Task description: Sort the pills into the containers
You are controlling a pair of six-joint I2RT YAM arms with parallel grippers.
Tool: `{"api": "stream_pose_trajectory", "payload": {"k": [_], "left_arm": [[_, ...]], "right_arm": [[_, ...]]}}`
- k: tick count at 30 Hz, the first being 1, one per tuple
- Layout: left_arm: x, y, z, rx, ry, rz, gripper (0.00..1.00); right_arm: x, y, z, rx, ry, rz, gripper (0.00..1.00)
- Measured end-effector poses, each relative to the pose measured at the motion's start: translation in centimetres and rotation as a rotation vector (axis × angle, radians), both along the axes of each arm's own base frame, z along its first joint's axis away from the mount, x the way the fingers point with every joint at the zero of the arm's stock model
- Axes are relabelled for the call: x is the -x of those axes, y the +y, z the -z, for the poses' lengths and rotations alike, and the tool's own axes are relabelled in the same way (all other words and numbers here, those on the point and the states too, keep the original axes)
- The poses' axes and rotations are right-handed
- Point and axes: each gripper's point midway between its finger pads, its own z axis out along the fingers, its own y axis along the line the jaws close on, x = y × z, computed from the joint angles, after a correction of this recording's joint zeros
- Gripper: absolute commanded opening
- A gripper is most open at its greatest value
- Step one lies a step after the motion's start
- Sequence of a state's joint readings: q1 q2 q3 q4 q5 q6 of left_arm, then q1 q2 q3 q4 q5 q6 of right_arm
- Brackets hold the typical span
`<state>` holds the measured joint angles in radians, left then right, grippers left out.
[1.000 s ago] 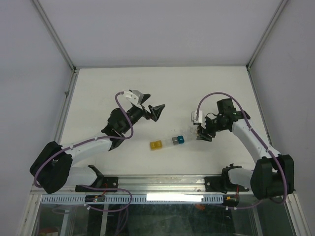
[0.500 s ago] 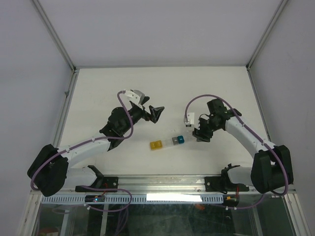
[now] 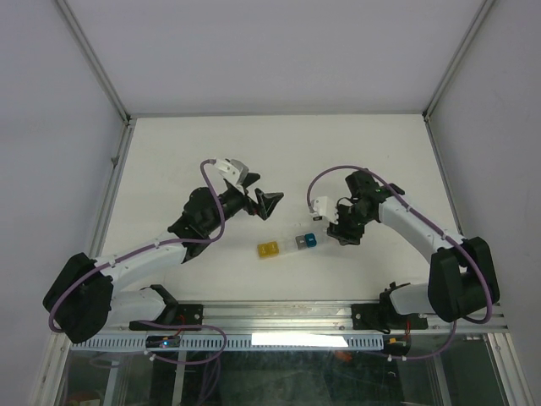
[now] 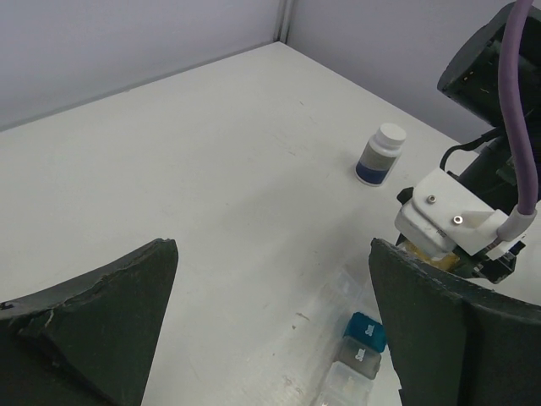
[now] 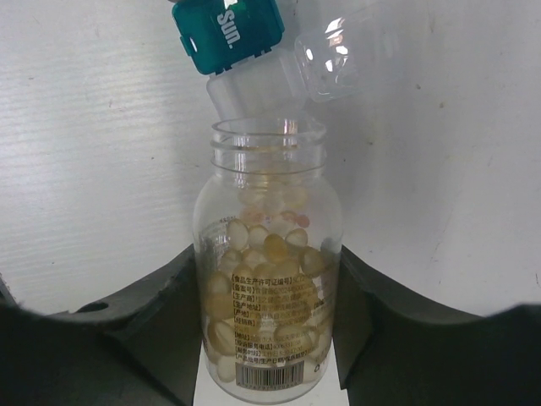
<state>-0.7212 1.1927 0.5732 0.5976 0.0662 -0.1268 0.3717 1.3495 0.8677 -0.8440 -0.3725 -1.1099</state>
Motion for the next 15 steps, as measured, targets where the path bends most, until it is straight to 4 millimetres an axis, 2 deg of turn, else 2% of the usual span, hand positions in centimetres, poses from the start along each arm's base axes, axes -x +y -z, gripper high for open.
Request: {"api": "stream_pose_trajectory", "payload": {"k": [15], "left_arm": [[0.37,-0.24,0.22,0.006,0.012,0.022,0.99]], "right_arm": [[0.01,-0.68,0.43,0.061,-0.003,0.001,0.00]]}}
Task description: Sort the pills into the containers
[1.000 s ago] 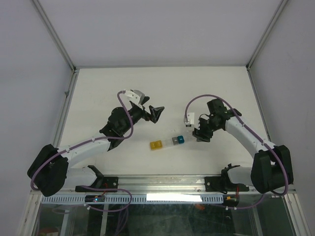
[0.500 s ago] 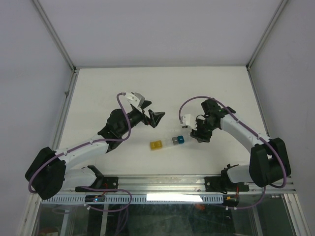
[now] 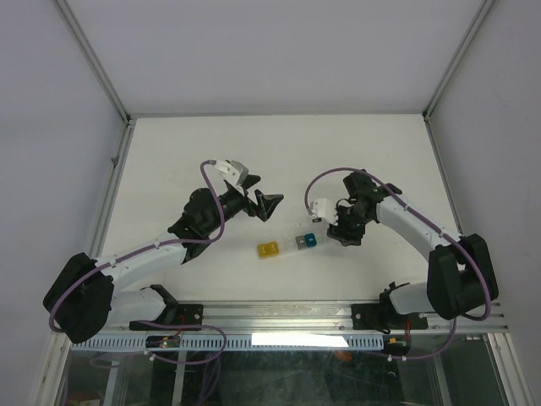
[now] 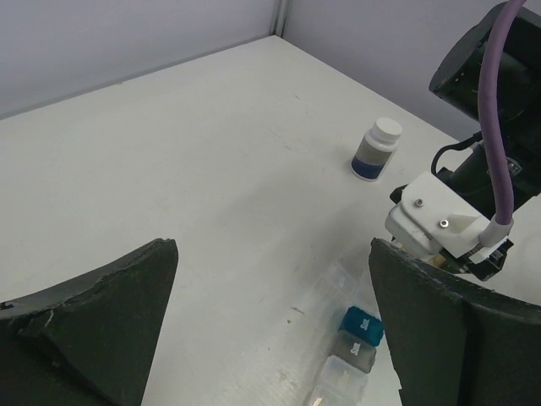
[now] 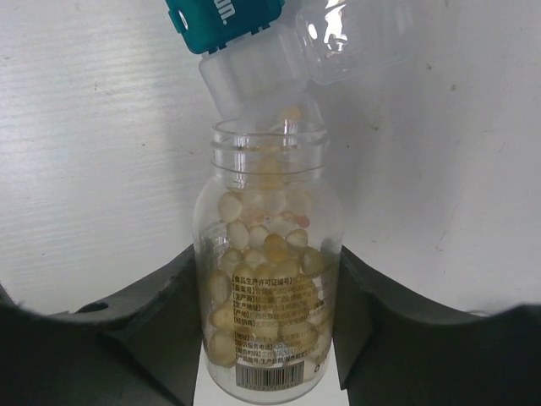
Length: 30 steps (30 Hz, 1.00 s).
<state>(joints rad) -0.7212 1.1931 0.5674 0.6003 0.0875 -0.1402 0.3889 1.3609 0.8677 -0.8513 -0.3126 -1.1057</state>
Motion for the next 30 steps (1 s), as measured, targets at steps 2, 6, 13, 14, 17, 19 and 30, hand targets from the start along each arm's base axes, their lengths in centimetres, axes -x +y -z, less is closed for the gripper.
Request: {"api": "stream_pose_trajectory", "payload": {"k": [2,6,13,14,17,19,30], "left_arm": [[0.1,0.1,0.4,-0.005,0.007,0.000,0.99],[0.1,0.1,0.5,-0.006,0.009,0.000,0.99],[0.1,0.1,0.6,-0.007,0.010,0.000,0.99],[0.1,0.1,0.5,-0.006,0.010,0.000,0.99],[0.1,0.1,0.6,-0.007,0.010,0.000,0.99],[0.1,0.1,0.6,-0.007,0.010,0.000,0.99],[0.1,0.1,0.6,-0.008,0.012,0.000,0.99]], "right_arm": [[0.0,0.0,0.2,0.007,0.005,-0.002,0.00],[0.1,-0.2,0.4,0.021,0.010,-0.005,0.00],[0.3,-0.3,0.9,0.042,0.030,-0.010,0.00],[0.4,-0.3,1.0,0.047,0.032,-0.012,0.00],[0.4,-0.4,1.1,0.058,0.034,-0.017,0.00],[0.5,-0.4,1.1,0.063,0.033,-0.021,0.00],[0.7,-0.2,1.3,0.093,0.037,-0.044,0.00]]}}
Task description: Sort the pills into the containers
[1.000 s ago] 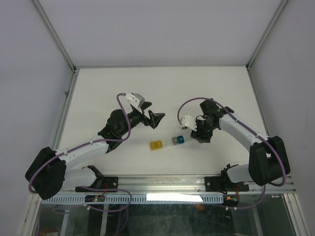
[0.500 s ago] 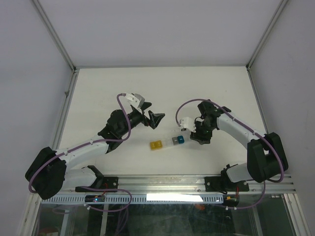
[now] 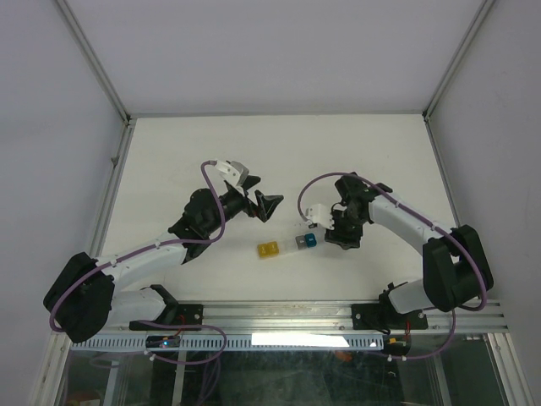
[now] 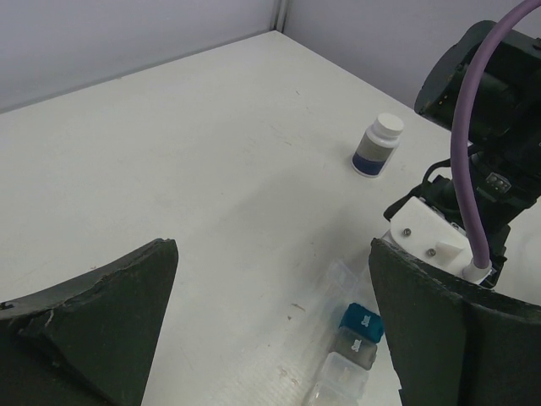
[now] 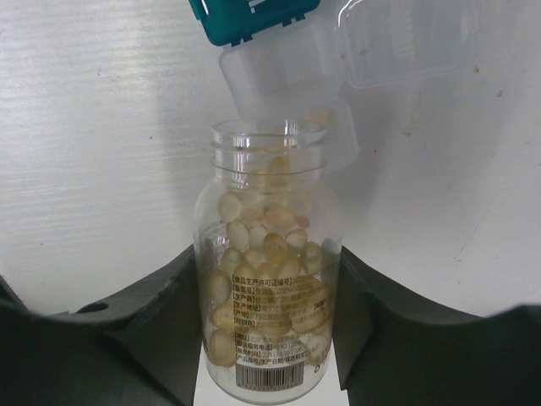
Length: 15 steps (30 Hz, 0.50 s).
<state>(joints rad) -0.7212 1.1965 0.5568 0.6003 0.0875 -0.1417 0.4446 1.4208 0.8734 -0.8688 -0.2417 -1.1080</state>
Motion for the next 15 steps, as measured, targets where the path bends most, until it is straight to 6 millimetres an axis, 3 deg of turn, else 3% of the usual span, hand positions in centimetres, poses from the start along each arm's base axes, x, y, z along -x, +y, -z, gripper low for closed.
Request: {"api": "stream_pose_trajectory", "payload": {"k": [15], "left_arm": [[-0.01,-0.01,0.03,0.000,0.001,0.000,0.99]], "right_arm": [[0.03,0.23,-0.76,0.007,0.006,-0.019,0.00]]}}
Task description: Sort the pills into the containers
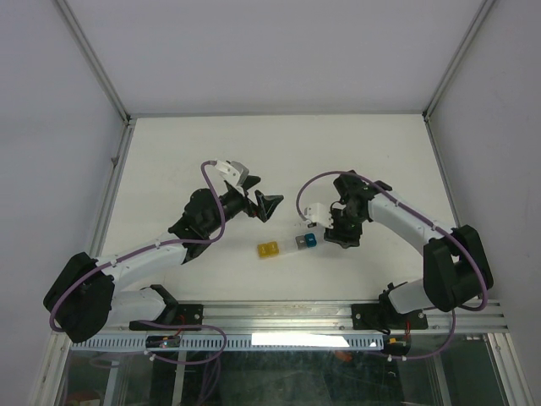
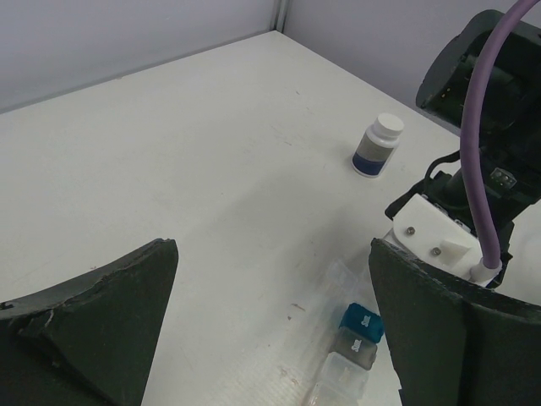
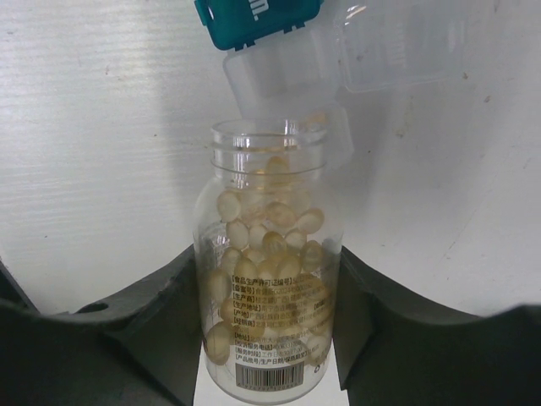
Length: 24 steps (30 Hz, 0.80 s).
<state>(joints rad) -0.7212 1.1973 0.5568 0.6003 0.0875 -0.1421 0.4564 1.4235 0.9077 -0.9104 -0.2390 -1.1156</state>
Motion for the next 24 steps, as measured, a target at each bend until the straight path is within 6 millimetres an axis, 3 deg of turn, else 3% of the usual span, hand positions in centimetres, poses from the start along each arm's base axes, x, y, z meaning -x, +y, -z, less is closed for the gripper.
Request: {"api": "stream_pose_trajectory", "payload": {"k": [24], "left_arm": [[0.00,0.00,0.02,-0.001,0.000,0.000,0.99]], "right_arm": [[-0.04,0.37,0.02,0.012,0.004,-0.025,0.00]]}}
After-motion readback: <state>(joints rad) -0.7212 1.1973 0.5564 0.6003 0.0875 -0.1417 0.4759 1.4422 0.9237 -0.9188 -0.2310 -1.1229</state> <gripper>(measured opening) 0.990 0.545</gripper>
